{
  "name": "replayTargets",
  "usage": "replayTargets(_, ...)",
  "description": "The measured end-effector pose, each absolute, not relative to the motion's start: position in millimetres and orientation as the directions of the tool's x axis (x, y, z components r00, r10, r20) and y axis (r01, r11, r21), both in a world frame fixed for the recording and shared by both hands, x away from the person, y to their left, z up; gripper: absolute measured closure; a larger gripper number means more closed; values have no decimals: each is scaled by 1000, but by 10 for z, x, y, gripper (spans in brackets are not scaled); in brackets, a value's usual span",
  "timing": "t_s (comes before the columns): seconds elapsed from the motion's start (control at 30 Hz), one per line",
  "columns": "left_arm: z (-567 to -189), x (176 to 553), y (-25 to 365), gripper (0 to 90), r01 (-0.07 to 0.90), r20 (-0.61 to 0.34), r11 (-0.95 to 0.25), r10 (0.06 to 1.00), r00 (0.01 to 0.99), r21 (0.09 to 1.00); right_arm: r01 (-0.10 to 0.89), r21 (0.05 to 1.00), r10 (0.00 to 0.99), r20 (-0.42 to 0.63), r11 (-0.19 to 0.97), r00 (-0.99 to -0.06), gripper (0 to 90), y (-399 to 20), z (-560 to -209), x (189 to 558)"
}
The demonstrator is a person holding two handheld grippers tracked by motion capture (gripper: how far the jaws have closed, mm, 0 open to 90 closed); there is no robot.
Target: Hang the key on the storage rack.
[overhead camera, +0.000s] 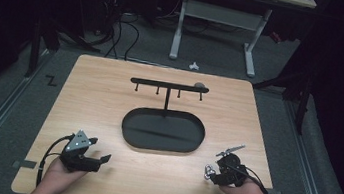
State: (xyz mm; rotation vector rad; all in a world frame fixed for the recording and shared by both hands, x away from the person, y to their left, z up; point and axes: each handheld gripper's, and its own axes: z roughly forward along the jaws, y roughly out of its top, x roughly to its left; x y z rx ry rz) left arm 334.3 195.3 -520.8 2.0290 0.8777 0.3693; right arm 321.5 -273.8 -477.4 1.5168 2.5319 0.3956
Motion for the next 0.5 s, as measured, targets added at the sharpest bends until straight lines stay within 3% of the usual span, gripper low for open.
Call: replayTargets(0.5, -5187, 3338, 1913, 174, 438, -44, -398, 698, 714, 806, 812, 238, 840, -33, 533, -542, 514, -2671, -4814, 3299)
